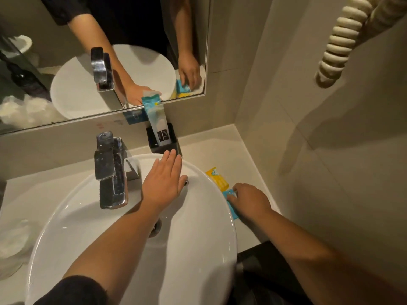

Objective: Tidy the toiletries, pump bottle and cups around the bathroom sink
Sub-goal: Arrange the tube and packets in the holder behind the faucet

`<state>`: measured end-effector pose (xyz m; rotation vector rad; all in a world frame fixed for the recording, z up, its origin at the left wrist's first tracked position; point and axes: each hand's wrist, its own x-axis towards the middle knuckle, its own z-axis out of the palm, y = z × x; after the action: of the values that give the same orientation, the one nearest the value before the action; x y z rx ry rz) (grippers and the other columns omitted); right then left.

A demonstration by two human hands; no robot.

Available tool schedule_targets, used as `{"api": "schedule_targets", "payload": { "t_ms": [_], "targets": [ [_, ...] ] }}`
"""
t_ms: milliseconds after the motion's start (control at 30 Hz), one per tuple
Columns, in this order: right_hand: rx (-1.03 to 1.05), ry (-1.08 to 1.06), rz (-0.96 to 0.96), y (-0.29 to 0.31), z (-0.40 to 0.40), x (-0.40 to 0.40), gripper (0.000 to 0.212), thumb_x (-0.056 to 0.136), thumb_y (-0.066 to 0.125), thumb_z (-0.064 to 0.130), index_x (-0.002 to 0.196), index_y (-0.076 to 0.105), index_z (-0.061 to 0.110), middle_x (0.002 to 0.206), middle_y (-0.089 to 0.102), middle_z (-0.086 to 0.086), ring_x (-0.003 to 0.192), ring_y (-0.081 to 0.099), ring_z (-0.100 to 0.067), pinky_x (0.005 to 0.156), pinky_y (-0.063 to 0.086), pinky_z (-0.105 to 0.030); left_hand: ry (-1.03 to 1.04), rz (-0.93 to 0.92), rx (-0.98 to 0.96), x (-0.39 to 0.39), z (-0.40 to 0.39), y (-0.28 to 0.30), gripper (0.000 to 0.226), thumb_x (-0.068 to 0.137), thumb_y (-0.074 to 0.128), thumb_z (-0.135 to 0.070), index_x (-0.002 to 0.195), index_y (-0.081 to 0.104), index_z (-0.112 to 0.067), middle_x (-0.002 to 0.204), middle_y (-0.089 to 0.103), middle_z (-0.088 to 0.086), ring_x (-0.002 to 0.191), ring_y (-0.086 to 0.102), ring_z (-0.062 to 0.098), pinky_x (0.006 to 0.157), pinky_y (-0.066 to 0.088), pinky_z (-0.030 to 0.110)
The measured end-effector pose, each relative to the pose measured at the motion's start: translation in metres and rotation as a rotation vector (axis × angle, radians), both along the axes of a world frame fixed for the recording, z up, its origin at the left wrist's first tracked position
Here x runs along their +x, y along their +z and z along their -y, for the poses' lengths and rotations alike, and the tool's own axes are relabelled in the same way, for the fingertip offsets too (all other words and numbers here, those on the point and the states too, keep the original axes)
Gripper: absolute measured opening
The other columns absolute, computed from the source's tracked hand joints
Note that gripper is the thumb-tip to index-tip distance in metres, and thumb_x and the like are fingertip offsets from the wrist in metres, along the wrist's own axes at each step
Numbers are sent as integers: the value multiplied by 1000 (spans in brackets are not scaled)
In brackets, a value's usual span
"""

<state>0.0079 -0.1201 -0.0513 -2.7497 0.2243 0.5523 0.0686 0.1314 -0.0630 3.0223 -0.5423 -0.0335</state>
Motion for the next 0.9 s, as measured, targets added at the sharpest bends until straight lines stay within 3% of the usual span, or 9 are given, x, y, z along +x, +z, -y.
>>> {"api": "schedule_targets", "payload": {
  "t_ms": [100, 167, 233, 333, 433, 600, 700, 767, 900],
  "targets": [
    [61, -54, -68, -3, -9, -7, 35, 89, 58, 44, 109, 55, 15, 104, 64, -5, 77, 54, -17, 60, 40, -28, 4, -5, 11, -1, 1, 1, 70, 96, 12, -50, 150, 26, -7, 158, 21, 14, 147, 17, 30, 117, 20, 45],
    [179, -145, -155, 2, -10, -5, 34, 87, 64, 38, 108, 55, 12, 105, 64, -6, 83, 58, -19, 66, 47, -30, 8, -12, 15, -1, 1, 2, 72, 95, 8, -52, 151, 22, -8, 159, 17, 12, 148, 13, 28, 119, 17, 44],
    [302, -233, -205, 8, -6, -3, 21, 86, 68, 29, 93, 56, 13, 95, 63, -5, 83, 63, -20, 69, 53, -31, 11, -16, 28, -2, 0, 3, 71, 96, 6, -52, 152, 19, -9, 160, 14, 11, 148, 10, 27, 119, 14, 43],
    [513, -354, -188, 26, 0, 5, 28, 84, 69, 9, 69, 46, 13, 74, 57, -4, 59, 61, -11, 51, 47, -18, 13, -20, 38, -2, 1, 5, 66, 99, 11, -49, 152, 17, -10, 160, 12, 10, 148, 7, 27, 119, 12, 42],
    [552, -340, -142, 45, 0, 27, 23, 82, 68, 3, 74, 47, 9, 68, 53, -6, 44, 56, -7, 40, 38, -11, 19, -31, 41, -3, 1, 6, 68, 98, 11, -50, 151, 20, -8, 160, 15, 12, 148, 11, 28, 119, 14, 43],
    [505, -248, -159, 31, -17, 77, 29, 67, 72, 17, 58, 44, 17, 69, 54, -11, 69, 56, -25, 68, 53, -47, 15, -54, 35, 0, 2, 7, 70, 96, 13, -48, 147, 32, -4, 155, 27, 17, 144, 23, 33, 115, 26, 48],
    [436, -218, -167, 33, -33, 87, 25, 76, 72, 17, 62, 52, 15, 86, 66, -14, 85, 66, -30, 81, 56, -41, 18, -57, 43, 1, 2, 7, 72, 95, 8, -51, 150, 24, -7, 158, 20, 13, 147, 16, 30, 118, 21, 46],
    [337, -178, -203, 33, -37, 88, 14, 80, 71, 20, 79, 60, 11, 100, 68, -15, 95, 66, -32, 87, 55, -39, 24, -44, 51, 1, 2, 6, 72, 95, 7, -51, 151, 21, -9, 159, 17, 12, 147, 13, 28, 119, 17, 44],
    [243, -154, -238, 26, -39, 87, 25, 83, 68, 18, 104, 61, 5, 112, 66, -17, 100, 64, -32, 90, 54, -40, 27, -34, 67, 0, 2, 4, 71, 95, 6, -51, 152, 18, -10, 160, 15, 10, 148, 11, 27, 120, 14, 43]
  ]
}}
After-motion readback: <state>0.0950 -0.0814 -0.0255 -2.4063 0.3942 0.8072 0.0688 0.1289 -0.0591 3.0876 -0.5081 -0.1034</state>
